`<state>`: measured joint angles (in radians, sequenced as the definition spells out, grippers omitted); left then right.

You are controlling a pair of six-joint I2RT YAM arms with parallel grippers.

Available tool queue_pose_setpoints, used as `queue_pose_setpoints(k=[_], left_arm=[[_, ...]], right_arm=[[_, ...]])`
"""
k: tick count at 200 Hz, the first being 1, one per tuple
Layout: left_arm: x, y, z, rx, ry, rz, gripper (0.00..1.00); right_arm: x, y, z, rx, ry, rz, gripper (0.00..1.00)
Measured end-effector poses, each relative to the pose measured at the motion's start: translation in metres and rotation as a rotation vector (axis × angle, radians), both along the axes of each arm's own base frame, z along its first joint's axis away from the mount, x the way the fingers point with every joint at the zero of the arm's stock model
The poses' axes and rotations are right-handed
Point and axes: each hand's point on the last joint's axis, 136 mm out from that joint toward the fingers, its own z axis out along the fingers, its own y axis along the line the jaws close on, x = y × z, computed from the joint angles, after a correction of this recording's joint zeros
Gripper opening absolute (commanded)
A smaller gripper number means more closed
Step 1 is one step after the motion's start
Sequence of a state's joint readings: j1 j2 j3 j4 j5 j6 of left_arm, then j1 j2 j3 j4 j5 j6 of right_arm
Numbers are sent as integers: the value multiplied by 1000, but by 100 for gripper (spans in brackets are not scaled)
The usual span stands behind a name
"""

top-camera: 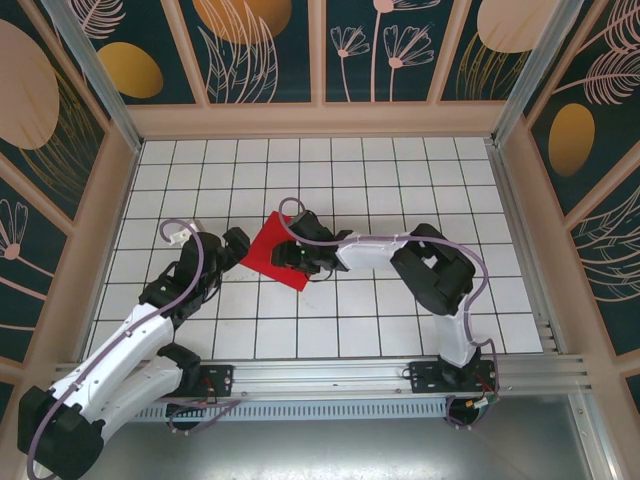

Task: Fold a paper plane with a square sheet of paper (pick it up from the middle)
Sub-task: Move the square sheet of paper to the center of the table.

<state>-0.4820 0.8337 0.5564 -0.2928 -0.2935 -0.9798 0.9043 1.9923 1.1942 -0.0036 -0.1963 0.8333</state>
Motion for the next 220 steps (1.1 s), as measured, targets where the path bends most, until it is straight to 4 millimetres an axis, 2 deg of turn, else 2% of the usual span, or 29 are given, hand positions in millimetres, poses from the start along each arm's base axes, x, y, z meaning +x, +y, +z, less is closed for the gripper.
queue_pose_setpoints(k=[19, 35, 58, 91, 111, 146, 165, 192, 206, 220], left_arm=[[0, 0, 0, 10, 0, -7, 99], [0, 0, -1, 23, 0, -18, 99], [0, -2, -4, 45, 10, -38, 99], [2, -11, -10, 61, 24, -99, 99], [2, -18, -12, 56, 17, -142, 99], [3, -25, -12, 63, 2, -195, 99], [3, -25, -12, 69, -1, -204, 99], [3, -25, -12, 72, 0, -204, 99], [3, -24, -12, 74, -1, -202, 99], [3, -24, -12, 76, -1, -199, 99]], right_arm=[[-6, -9, -2, -17, -18, 33, 60], [-13, -26, -2, -42, -36, 72, 61], [-17, -60, -4, -86, -38, 112, 60], [-6, -115, -4, -113, -25, 105, 60], [-7, -132, -5, -134, -23, 145, 59], [-10, -136, -1, -199, -33, 214, 60], [0, -131, 9, -224, -59, 194, 59], [20, -102, 30, -176, -119, 149, 58], [30, -87, 30, -154, -120, 126, 57], [37, -74, 20, -144, -104, 116, 57]])
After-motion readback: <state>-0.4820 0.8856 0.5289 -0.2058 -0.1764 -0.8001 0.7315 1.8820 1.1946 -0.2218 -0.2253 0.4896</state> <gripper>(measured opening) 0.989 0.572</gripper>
